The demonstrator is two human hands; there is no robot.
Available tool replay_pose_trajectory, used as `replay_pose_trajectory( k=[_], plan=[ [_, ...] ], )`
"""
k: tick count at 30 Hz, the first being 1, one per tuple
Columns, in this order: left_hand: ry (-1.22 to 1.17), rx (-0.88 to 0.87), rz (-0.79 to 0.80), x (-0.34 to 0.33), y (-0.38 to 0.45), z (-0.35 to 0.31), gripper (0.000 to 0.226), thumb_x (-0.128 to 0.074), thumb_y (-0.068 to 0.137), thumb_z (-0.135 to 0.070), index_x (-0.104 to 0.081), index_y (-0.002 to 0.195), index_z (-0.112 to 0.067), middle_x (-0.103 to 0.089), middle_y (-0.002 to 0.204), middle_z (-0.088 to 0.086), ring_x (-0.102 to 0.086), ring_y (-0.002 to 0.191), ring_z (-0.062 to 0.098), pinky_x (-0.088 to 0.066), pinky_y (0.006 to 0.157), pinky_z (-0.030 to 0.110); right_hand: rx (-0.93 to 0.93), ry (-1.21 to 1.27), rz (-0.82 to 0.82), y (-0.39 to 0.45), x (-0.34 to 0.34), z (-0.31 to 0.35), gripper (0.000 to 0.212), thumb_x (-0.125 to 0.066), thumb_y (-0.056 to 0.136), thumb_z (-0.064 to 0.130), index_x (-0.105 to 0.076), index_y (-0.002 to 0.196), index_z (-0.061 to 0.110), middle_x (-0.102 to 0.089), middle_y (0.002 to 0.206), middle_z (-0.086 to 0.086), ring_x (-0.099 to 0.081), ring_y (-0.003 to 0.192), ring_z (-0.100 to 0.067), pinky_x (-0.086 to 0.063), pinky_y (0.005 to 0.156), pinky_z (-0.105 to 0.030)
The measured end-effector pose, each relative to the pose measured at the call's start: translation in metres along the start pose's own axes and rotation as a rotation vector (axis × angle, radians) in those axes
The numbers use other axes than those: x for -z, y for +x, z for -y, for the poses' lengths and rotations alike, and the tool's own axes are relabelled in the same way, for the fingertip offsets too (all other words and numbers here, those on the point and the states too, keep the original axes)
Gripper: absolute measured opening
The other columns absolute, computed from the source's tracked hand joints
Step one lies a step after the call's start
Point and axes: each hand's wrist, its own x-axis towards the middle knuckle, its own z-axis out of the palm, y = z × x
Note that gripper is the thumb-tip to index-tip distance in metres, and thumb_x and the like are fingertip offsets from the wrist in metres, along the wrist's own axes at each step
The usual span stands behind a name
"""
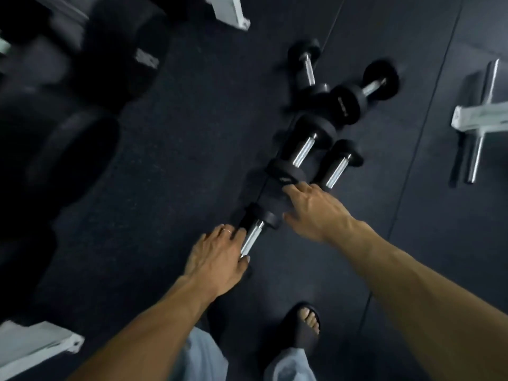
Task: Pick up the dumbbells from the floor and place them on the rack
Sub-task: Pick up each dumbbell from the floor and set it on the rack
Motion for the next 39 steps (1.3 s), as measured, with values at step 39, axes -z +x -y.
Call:
replay_pose_trajectory(
  k=[39],
  plan=[
    [-0.358,0.259,0.214,-0.200,0.109,0.028,0.089,-0.074,0.078,-0.011,-0.023,0.144,-0.041,-0.065,0.115,-0.001,-0.064,0.101,0.023,-0.053,0.084,0.035,-0.034,0.529,-0.255,0.108,-0.226,-0.060,0.045,-0.065,0.081,0.019,-0.051,0.123,0.026,-0.064,0.105,-0.007,-0.061,0.093,-0.027,-0.049,0.078,-0.039]
  ],
)
